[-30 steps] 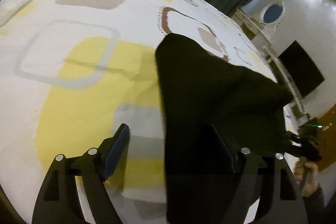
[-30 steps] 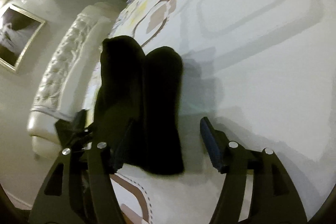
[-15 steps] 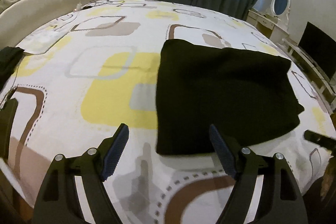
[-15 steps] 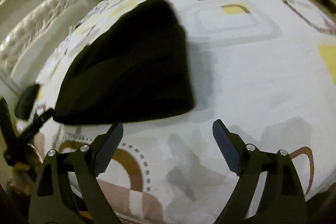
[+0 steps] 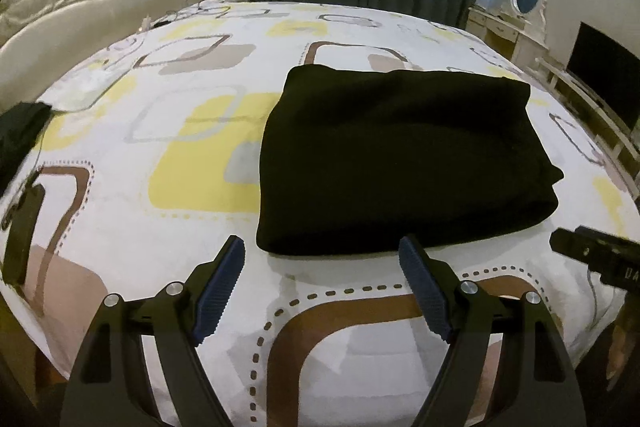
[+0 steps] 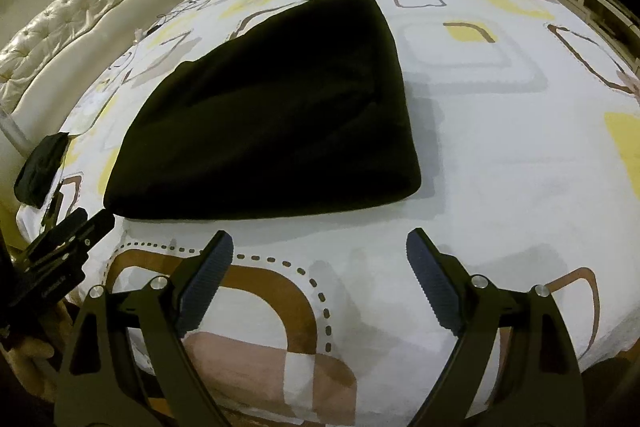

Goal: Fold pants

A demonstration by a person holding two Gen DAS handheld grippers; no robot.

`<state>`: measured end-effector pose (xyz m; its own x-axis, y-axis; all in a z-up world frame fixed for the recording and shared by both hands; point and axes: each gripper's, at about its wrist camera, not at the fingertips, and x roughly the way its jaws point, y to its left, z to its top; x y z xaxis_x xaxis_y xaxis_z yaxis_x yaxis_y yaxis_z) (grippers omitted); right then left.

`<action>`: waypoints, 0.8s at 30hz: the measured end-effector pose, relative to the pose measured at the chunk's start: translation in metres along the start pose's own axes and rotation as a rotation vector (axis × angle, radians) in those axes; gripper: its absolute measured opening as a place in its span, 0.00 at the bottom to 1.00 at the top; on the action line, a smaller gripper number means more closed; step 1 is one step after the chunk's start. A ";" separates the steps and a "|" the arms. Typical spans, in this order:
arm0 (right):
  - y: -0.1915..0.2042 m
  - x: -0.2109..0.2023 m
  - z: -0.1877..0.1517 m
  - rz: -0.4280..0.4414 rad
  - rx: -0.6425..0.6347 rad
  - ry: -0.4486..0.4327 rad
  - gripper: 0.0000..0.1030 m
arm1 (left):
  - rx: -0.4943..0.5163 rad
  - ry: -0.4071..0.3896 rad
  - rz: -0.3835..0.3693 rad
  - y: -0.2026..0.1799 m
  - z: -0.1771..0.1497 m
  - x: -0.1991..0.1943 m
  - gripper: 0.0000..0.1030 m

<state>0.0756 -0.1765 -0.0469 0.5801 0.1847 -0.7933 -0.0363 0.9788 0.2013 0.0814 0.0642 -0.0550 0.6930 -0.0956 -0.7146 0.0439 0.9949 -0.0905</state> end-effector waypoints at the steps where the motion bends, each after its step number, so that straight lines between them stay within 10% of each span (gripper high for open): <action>1: 0.001 0.000 -0.001 -0.001 -0.004 0.000 0.86 | -0.011 0.005 -0.001 0.002 0.000 0.001 0.76; 24: -0.001 0.001 -0.004 -0.012 -0.019 -0.004 0.86 | -0.034 0.002 -0.002 0.007 -0.005 -0.004 0.76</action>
<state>0.0730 -0.1773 -0.0498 0.5838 0.1724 -0.7934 -0.0447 0.9825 0.1806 0.0751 0.0716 -0.0561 0.6916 -0.0978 -0.7156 0.0210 0.9931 -0.1155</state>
